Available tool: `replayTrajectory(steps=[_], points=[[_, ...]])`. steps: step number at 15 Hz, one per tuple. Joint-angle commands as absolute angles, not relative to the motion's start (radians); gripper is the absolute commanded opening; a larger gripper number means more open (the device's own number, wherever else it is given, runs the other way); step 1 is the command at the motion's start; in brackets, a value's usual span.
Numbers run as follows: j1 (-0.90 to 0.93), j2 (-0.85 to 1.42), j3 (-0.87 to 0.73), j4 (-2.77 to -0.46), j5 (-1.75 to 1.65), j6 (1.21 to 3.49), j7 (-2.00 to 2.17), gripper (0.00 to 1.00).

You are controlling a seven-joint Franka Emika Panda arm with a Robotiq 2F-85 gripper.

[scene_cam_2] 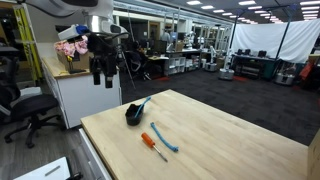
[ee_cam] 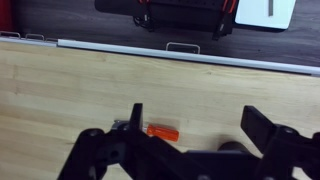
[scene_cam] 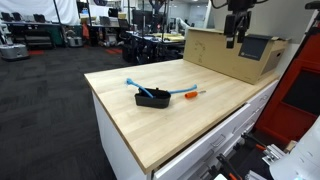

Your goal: Move the black thing to the right

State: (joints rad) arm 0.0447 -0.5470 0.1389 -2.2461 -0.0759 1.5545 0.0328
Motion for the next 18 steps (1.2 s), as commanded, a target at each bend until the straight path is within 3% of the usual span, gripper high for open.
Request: replayTrajectory(steps=[1, 18], points=[[0.062, -0.544, 0.126, -2.243, -0.082, 1.551, 0.04, 1.0], [0.235, -0.338, 0.109, -2.328, -0.025, 2.099, -0.348, 1.0]])
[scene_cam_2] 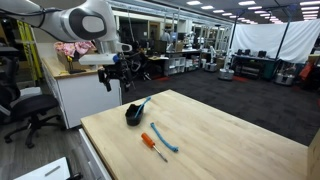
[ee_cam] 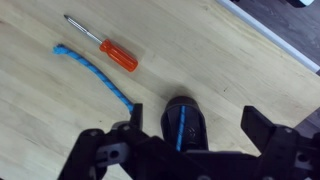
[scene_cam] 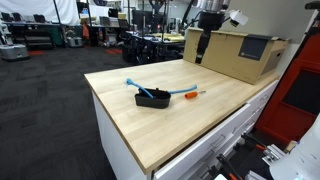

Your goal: Move the black thing to the right

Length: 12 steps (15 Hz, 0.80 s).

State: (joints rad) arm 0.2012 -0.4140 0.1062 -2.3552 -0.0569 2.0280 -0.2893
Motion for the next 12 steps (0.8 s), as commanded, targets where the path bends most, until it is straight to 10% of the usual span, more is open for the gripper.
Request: replayTrajectory(steps=[1, 12], points=[[0.246, -0.314, 0.113, -2.321, -0.015, 2.118, -0.358, 1.0], [0.298, -0.03, 0.196, -2.241, -0.005, 2.257, -0.486, 1.0]])
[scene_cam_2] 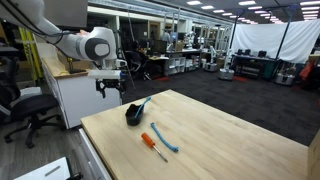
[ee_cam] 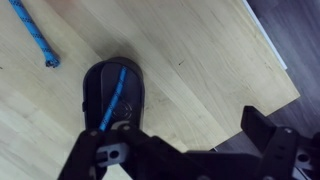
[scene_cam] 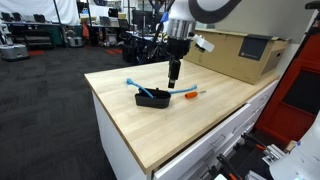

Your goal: Move the black thing to the right

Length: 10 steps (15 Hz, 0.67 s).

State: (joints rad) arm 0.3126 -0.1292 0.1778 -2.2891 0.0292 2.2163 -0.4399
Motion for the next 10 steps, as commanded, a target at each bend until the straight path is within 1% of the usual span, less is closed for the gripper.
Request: replayTrajectory(steps=[1, 4, 10], points=[[0.293, -0.005, 0.2, -2.237, -0.027, 2.279, -0.49, 1.0], [0.278, 0.065, 0.199, -2.23, -0.09, 2.325, -0.491, 1.0], [0.235, 0.181, 0.197, -2.219, -0.113, 2.378, -0.515, 1.0]])
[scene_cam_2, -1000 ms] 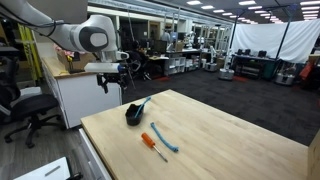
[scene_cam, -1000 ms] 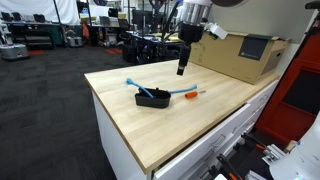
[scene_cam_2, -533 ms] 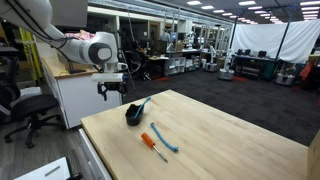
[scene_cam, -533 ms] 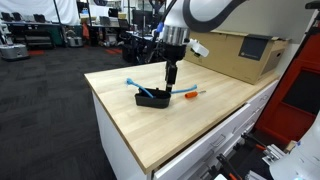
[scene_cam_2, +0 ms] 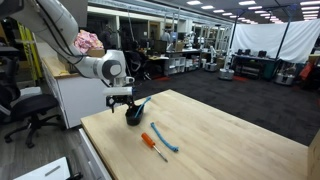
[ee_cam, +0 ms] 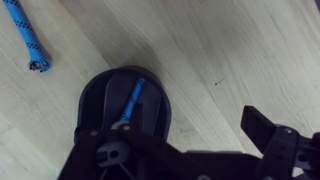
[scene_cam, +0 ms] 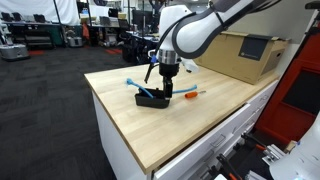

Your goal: Move the black thing to the right

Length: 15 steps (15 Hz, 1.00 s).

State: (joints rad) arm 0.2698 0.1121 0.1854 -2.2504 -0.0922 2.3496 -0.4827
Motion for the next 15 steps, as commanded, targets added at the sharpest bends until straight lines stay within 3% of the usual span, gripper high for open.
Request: replayTrajectory(steps=[1, 7, 8, 10, 15], points=[[0.228, 0.196, 0.197, -2.217, -0.116, 2.388, -0.519, 1.0], [0.209, 0.239, 0.21, -2.199, -0.124, 2.429, -0.557, 1.0], [0.212, 0.245, 0.21, -2.194, -0.139, 2.428, -0.556, 0.75], [0.213, 0.255, 0.211, -2.184, -0.161, 2.423, -0.55, 0.67], [0.21, 0.267, 0.212, -2.186, -0.191, 2.423, -0.546, 0.31]])
